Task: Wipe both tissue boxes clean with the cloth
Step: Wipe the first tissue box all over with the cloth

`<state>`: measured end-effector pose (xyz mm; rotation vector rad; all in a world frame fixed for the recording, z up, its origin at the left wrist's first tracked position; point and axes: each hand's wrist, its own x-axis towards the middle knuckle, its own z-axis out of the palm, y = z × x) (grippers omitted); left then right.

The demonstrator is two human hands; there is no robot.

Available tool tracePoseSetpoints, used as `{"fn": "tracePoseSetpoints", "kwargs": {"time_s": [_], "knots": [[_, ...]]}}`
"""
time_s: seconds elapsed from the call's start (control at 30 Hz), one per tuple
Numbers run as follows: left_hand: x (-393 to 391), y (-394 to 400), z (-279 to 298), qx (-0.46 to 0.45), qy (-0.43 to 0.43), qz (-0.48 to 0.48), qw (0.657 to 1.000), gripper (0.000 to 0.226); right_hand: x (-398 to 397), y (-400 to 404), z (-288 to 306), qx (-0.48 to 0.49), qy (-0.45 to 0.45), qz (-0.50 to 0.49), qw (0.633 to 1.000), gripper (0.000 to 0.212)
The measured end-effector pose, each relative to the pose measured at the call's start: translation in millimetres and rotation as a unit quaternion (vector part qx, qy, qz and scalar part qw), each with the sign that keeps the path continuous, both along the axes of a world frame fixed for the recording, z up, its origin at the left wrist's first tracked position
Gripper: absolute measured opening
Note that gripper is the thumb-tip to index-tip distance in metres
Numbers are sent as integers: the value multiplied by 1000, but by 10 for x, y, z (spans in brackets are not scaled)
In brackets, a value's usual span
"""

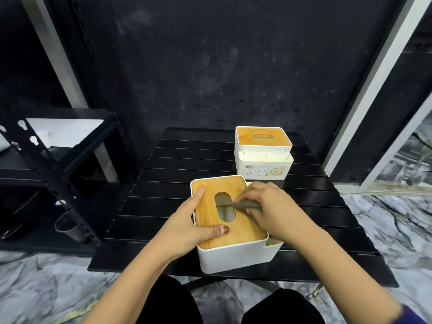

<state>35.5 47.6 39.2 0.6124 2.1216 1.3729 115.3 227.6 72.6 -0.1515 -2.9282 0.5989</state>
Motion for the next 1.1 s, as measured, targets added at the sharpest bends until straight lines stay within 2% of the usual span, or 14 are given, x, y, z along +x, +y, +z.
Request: {"fn": "tracePoseSetpoints", "kwargs": {"time_s": [0.1, 0.23, 0.33, 0.47, 0.77, 0.93, 1.1], "knots": [[-3, -3, 7, -4, 0, 7, 1000, 116, -142, 10, 5, 1, 6, -15, 1000, 26], [-7, 1, -19, 5, 1, 20, 1000, 105, 134, -40, -18, 36, -6, 22, 999, 28], [-22, 3, -25, 21, -23, 17, 999, 106, 283, -67, -32, 23, 2, 43, 999, 27], [-50, -12, -8, 15, -37, -3, 999, 115, 25, 18, 2, 43, -11, 23, 999, 27], [-189, -26, 29, -19, -43, -42, 998, 116, -491, 251, 79, -22, -26, 33, 999, 24], [-415, -40, 137, -73, 6, -87, 994, 93, -374, 278, 45, -42, -14, 4, 999, 25], [-561, -94, 172, -87, 115, 7, 990, 46, -100, 210, -24, -39, 10, -37, 999, 25]]}}
